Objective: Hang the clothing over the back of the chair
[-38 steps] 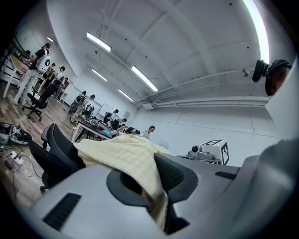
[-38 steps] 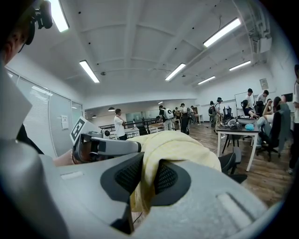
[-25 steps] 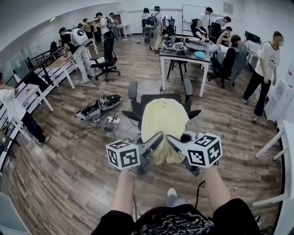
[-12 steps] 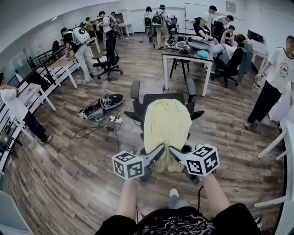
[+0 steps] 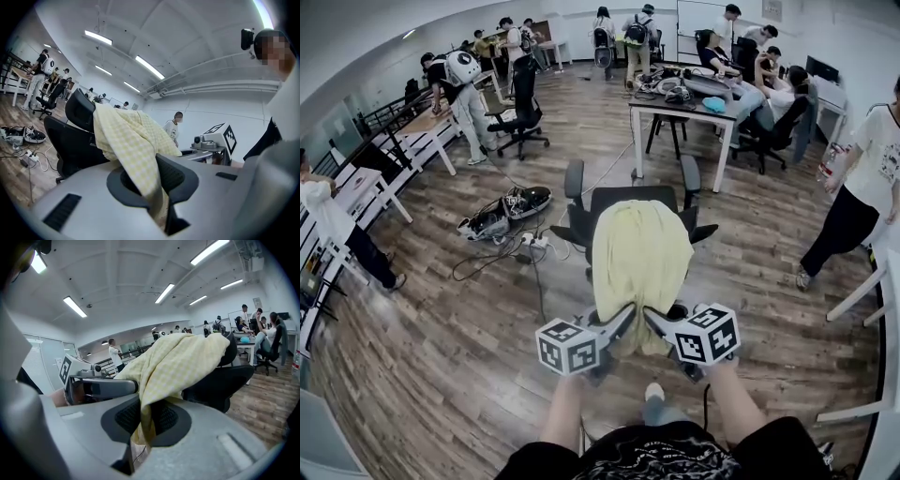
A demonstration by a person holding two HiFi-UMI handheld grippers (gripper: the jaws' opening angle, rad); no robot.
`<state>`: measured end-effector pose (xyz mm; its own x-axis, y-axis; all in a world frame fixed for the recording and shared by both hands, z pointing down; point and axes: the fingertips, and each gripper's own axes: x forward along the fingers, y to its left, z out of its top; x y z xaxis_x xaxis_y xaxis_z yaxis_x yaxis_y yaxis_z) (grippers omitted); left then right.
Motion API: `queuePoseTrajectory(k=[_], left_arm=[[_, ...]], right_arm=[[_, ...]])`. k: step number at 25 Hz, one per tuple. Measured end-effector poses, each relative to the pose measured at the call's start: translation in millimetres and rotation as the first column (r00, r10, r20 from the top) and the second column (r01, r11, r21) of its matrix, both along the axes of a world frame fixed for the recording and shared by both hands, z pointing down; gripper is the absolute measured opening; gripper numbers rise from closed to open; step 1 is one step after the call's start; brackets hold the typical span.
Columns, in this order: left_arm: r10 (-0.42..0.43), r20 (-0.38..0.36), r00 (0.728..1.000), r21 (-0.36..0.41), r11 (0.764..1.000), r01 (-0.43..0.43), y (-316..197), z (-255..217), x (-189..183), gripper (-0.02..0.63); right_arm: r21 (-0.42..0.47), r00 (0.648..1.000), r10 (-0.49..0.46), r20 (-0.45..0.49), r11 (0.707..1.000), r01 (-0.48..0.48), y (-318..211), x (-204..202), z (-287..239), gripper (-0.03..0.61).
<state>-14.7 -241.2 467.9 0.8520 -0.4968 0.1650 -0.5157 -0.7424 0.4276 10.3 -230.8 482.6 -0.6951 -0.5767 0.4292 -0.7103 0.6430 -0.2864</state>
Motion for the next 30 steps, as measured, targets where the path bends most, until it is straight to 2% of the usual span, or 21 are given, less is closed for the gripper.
queuePoseTrajectory(k=[19, 30], left_arm=[[-0.108, 0.049, 0.993, -0.035, 0.993, 0.110, -24, 60, 4, 0.051], [-0.210, 0.029, 0.977, -0.043, 0.976, 0.212, -43, 78, 4, 0.051]], right_arm=[[-0.074, 0.996, 0.088, 0.004, 0.993, -0.088, -27, 12, 62, 0.032], [-0.104, 0.989, 0.128, 0.075, 0.987, -0.120, -47, 18, 80, 0.032]])
